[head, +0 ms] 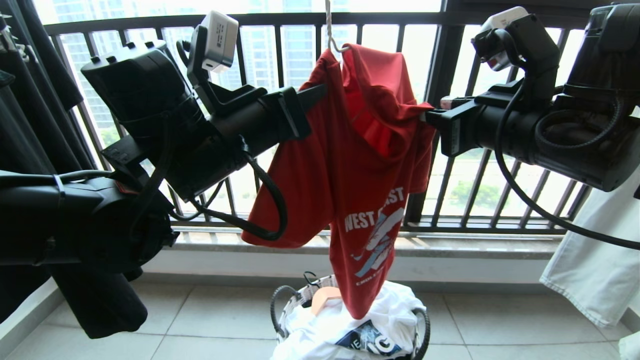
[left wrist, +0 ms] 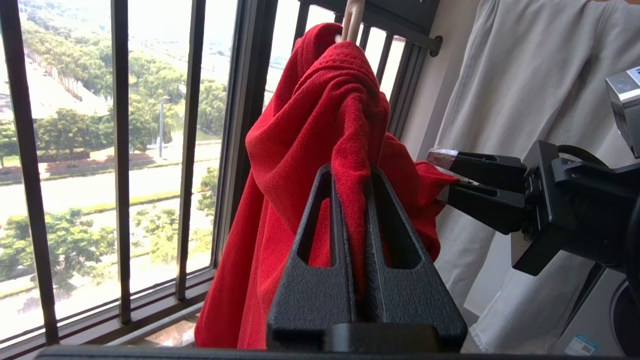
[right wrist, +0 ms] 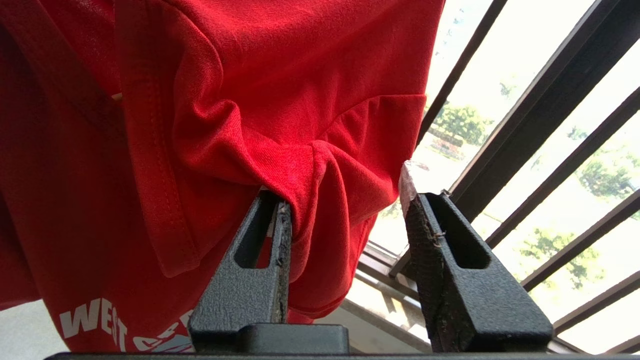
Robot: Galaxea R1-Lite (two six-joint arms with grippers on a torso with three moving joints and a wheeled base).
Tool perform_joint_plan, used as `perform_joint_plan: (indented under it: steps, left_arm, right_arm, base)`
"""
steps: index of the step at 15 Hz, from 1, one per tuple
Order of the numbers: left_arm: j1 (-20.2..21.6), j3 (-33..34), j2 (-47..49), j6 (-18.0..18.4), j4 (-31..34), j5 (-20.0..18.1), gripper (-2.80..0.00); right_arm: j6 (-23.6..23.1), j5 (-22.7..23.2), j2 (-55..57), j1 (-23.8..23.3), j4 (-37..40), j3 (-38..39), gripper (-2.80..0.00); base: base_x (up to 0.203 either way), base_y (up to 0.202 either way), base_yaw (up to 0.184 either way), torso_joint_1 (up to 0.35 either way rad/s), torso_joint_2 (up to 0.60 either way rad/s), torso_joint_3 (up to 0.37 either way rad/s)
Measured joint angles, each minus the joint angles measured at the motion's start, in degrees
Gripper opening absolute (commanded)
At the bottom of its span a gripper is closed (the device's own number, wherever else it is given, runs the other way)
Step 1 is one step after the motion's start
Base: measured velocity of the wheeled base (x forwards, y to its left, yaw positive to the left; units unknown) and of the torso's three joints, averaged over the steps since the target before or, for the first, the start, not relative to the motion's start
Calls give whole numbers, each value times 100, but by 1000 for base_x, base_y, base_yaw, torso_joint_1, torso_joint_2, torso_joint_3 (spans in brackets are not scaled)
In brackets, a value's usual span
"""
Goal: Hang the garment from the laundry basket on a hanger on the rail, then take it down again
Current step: Hang the clothes on the clothes rack
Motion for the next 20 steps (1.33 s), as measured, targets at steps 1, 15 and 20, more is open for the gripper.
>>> perform_joint_plan:
  steps: [1,15,20]
  left_arm:
    - [0,0,-1,-5,-11,0,-280]
    - [-7,-99,87,-5,-23,226,-280]
    - [-7,-88,71,-5,-28,228,-280]
  right_arm:
    - [65,0,-2,2,0,52,0]
    - [81,223,-49,514,20,329,0]
    - [104,181,401,535,20,-451,0]
  base:
    - [0,0,0,0,0,0]
    - [0,0,0,0,0,0]
    - [0,0,0,0,0,0]
